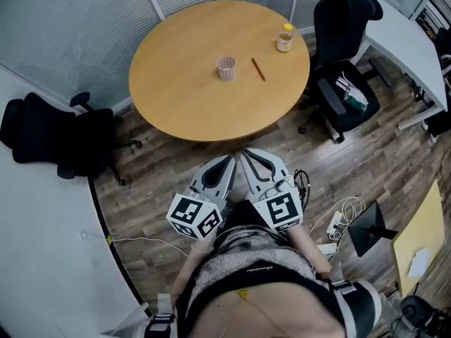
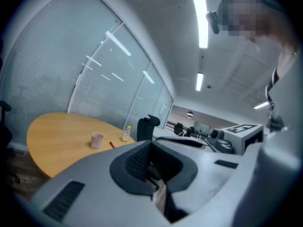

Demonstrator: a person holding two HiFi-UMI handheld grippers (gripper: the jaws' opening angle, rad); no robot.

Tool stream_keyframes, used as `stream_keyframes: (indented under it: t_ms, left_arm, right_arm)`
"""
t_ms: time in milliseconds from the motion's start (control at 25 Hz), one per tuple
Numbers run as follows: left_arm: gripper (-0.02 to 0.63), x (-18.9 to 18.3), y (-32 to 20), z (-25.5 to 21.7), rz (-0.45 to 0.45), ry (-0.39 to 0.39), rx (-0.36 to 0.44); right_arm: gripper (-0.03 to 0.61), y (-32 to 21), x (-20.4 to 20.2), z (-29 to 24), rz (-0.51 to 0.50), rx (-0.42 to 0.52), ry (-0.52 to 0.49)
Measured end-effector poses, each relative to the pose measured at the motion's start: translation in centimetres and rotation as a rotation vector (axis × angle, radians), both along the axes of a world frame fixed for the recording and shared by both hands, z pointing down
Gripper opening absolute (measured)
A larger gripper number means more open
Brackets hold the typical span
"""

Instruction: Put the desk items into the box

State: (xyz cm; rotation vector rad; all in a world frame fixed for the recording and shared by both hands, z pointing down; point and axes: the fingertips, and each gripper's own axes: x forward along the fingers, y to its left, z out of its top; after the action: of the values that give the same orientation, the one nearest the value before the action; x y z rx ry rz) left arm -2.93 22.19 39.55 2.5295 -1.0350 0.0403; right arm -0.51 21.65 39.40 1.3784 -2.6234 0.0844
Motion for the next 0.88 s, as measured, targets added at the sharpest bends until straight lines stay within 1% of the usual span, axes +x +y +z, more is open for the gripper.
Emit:
stream_keyframes:
  t_ms: [280,560,880]
  left_arm:
    - [0.002,0.3,-0.8,0.3,0.004,-0.024,0.004]
    - [0.002,0.1,-2.1,0.8,0.021,-0.006,-0.014]
    - [0.002,0.3,-4.2,0.9,0.060,0.014,-0.022]
  right_arm:
    - [0.028,-0.7,0.3,0.4,0.003,-0.011,-0.008]
    - [0.028,-1.9,0.5,0.8,0.031,-0.026,0.000]
    - [0.028,-3.9,0.5,1.1,0.060,-0.033,0.016]
